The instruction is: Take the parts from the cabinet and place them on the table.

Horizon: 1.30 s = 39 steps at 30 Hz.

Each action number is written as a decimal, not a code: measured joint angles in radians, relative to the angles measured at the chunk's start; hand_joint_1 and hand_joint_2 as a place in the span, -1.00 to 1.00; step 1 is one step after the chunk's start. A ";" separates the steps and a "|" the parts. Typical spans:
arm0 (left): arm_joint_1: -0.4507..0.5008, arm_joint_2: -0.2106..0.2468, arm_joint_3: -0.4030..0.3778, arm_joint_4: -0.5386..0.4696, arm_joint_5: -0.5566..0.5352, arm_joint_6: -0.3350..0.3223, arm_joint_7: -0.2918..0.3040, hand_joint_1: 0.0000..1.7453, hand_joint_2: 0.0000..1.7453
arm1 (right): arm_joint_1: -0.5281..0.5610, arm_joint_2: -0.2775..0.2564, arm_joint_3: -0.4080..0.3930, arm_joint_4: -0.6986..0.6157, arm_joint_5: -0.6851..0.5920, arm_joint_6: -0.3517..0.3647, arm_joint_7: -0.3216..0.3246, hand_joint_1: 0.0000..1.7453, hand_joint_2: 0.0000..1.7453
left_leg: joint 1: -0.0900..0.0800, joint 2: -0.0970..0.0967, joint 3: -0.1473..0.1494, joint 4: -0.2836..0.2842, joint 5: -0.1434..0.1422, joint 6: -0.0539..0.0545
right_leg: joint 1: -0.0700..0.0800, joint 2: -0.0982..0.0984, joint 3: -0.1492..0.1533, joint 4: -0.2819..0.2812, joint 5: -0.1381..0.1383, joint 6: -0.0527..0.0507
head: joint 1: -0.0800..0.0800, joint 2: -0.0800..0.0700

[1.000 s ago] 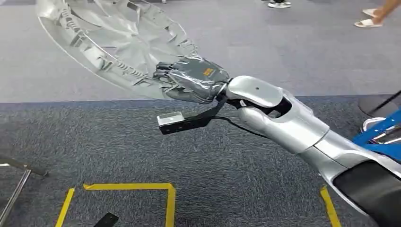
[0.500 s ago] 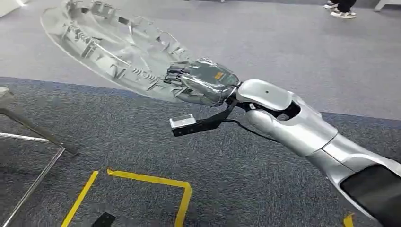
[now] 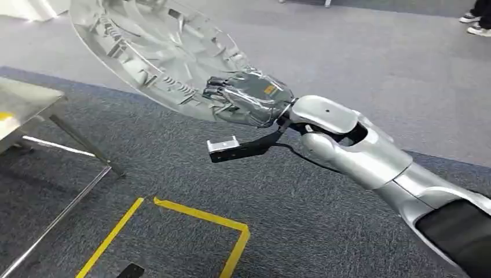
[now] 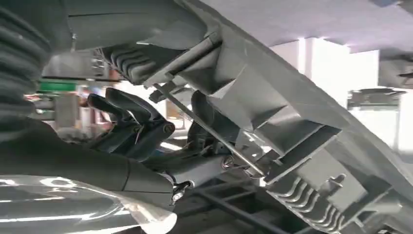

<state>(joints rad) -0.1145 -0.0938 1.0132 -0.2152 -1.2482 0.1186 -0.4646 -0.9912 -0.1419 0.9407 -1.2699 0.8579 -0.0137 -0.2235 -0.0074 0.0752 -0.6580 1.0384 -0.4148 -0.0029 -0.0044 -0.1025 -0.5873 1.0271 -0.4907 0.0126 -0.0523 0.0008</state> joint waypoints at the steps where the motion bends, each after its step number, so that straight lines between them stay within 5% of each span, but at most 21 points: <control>1: 0.003 0.000 0.000 0.000 0.000 0.000 0.001 -1.00 1.00 | -0.001 0.000 -0.001 -0.001 -0.001 0.000 -0.001 1.00 1.00 | -0.001 -0.017 -0.003 -0.001 -0.002 0.006 | 0.002 -0.018 0.006 -0.003 -0.004 0.006 | 0.000 0.000; 3: 0.008 0.001 0.000 0.000 0.000 0.000 0.006 -1.00 1.00 | -0.002 0.000 -0.002 -0.005 -0.002 0.000 -0.002 1.00 1.00 | 0.008 -0.041 0.006 -0.012 0.002 0.020 | -0.002 -0.021 0.008 -0.003 -0.016 0.020 | 0.000 0.000; 4: 0.008 -0.002 0.000 0.000 0.001 0.004 0.009 -1.00 1.00 | -0.002 -0.002 -0.003 -0.006 -0.002 0.000 -0.002 1.00 1.00 | 0.010 -0.053 0.007 -0.013 0.002 0.022 | -0.008 0.038 -0.002 0.021 -0.032 0.021 | 0.004 0.000; 5: 0.004 -0.001 0.000 0.000 0.003 0.009 0.022 -1.00 1.00 | -0.003 -0.005 -0.006 -0.006 -0.002 0.000 -0.002 1.00 1.00 | 0.012 -0.064 0.006 -0.013 0.002 0.030 | -0.008 0.075 -0.034 0.086 -0.065 0.021 | 0.007 0.000; 7: 0.000 0.000 0.000 0.000 0.010 0.015 0.030 -1.00 1.00 | 0.001 -0.010 -0.008 -0.006 -0.002 0.000 -0.005 1.00 1.00 | 0.012 -0.092 0.007 -0.012 0.000 0.036 | -0.007 0.097 -0.121 0.248 -0.127 0.023 | 0.010 0.000; 9: 0.003 0.001 0.000 0.000 0.012 0.018 0.036 -1.00 1.00 | 0.010 -0.012 -0.008 -0.006 -0.002 0.002 -0.004 1.00 1.00 | 0.011 -0.124 0.009 -0.012 -0.001 0.036 | -0.007 0.100 -0.167 0.306 -0.119 0.023 | 0.009 0.000; 11: 0.007 0.001 0.000 0.000 0.019 0.018 0.040 -1.00 1.00 | 0.012 -0.015 -0.008 -0.006 -0.002 0.002 -0.003 1.00 1.00 | 0.011 -0.156 0.012 -0.010 -0.001 0.035 | -0.008 0.104 -0.130 0.198 -0.034 0.018 | 0.011 0.000; 12: 0.007 0.000 0.001 0.000 0.023 0.019 0.040 -1.00 1.00 | 0.012 -0.016 -0.009 -0.006 -0.002 0.002 -0.003 1.00 1.00 | 0.012 -0.171 0.013 -0.008 -0.003 0.033 | -0.009 0.121 -0.091 0.106 0.017 0.016 | 0.011 0.000; 13: 0.007 0.000 0.002 0.000 0.028 0.020 0.042 -1.00 1.00 | 0.012 -0.016 -0.010 -0.006 -0.002 0.002 -0.003 1.00 1.00 | 0.015 -0.183 0.010 -0.006 -0.005 0.029 | -0.014 0.169 -0.065 0.035 0.041 0.013 | 0.011 0.000; 14: 0.005 0.001 0.003 0.000 0.029 0.022 0.044 -1.00 1.00 | 0.011 -0.019 -0.010 -0.006 -0.002 0.002 -0.003 1.00 1.00 | 0.008 -0.195 0.001 0.004 -0.007 0.023 | -0.022 0.192 -0.039 0.013 0.029 0.013 | 0.010 0.000; 17: 0.010 0.002 0.003 0.000 0.030 0.025 0.054 -1.00 1.00 | 0.013 -0.019 -0.009 -0.008 -0.002 0.002 -0.005 1.00 1.00 | 0.024 -0.230 -0.005 -0.004 0.002 0.003 | -0.009 0.161 -0.036 0.011 0.024 0.006 | 0.011 0.000; 18: 0.013 0.009 0.004 0.000 0.030 0.027 0.054 -1.00 1.00 | 0.013 -0.021 -0.010 -0.008 -0.002 0.002 -0.005 1.00 1.00 | 0.018 -0.242 -0.004 -0.006 0.001 -0.001 | -0.019 0.148 -0.030 0.003 0.027 0.001 | 0.010 0.000; 20: 0.015 0.005 0.004 0.000 0.029 0.031 0.055 -1.00 1.00 | 0.013 -0.021 -0.012 -0.009 -0.003 0.003 -0.003 1.00 1.00 | 0.010 -0.138 -0.029 0.052 -0.037 -0.012 | -0.020 0.121 -0.018 -0.003 0.025 -0.010 | -0.009 0.000; 21: 0.012 0.004 0.004 0.000 0.029 0.031 0.055 -1.00 1.00 | 0.013 -0.023 -0.012 -0.009 -0.003 0.002 -0.004 1.00 1.00 | 0.013 -0.110 -0.061 0.120 -0.069 -0.018 | -0.017 0.109 -0.016 -0.003 0.023 -0.013 | -0.007 0.000; 24: 0.010 0.003 0.004 0.000 0.029 0.031 0.055 -1.00 1.00 | 0.017 -0.024 -0.011 -0.009 -0.002 0.003 -0.004 1.00 1.00 | 0.020 -0.083 -0.141 0.287 -0.118 -0.024 | -0.014 0.068 -0.008 -0.002 0.014 -0.015 | -0.009 0.000; 27: 0.012 0.006 0.004 0.000 0.029 0.032 0.055 -1.00 1.00 | 0.018 -0.024 -0.012 -0.010 -0.002 0.003 -0.004 1.00 1.00 | 0.019 -0.063 -0.056 0.109 -0.001 -0.018 | -0.014 0.032 0.007 -0.002 0.003 -0.011 | -0.009 0.000; 28: 0.011 0.006 0.004 0.000 0.029 0.032 0.055 -1.00 1.00 | 0.018 -0.024 -0.012 -0.011 -0.002 0.003 -0.004 1.00 1.00 | 0.014 -0.032 -0.015 0.024 0.030 -0.012 | -0.013 0.021 0.014 -0.003 -0.002 -0.008 | -0.009 0.000; 29: 0.008 0.006 0.004 0.000 0.029 0.032 0.055 -1.00 1.00 | 0.017 -0.025 -0.013 -0.011 -0.002 0.003 -0.004 1.00 1.00 | -0.005 0.010 -0.001 0.010 0.007 -0.007 | -0.006 0.012 0.016 -0.005 -0.005 -0.002 | -0.009 0.000; 33: 0.008 0.007 0.004 0.000 0.029 0.033 0.055 -1.00 1.00 | 0.015 -0.026 -0.015 -0.014 -0.002 0.003 -0.005 1.00 1.00 | -0.004 -0.034 -0.001 -0.009 0.002 0.021 | 0.001 -0.039 0.031 -0.011 -0.018 0.019 | -0.008 0.000; 36: 0.006 0.005 0.004 0.000 0.028 0.029 0.056 -1.00 1.00 | 0.012 -0.027 -0.017 -0.016 -0.003 0.003 -0.010 1.00 1.00 | 0.008 -0.067 0.006 -0.018 0.005 0.039 | -0.007 0.080 -0.030 0.106 -0.089 0.025 | 0.001 0.000; 39: 0.002 0.005 0.004 0.000 0.028 0.026 0.057 -1.00 1.00 | 0.019 -0.029 -0.010 -0.016 -0.002 0.004 -0.014 1.00 1.00 | 0.007 -0.112 0.008 -0.018 0.003 0.041 | -0.007 0.100 -0.144 0.299 -0.143 0.027 | 0.003 0.000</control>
<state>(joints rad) -0.1122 -0.0893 1.0170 -0.2148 -1.2203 0.1450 -0.4074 -0.9726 -0.1713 0.9312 -1.2860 0.8560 -0.0096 -0.2373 0.0000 -0.0373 -0.6503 1.0207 -0.4113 0.0384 -0.0112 -0.0022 -0.7312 1.3259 -0.6337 0.0395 -0.0496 0.0004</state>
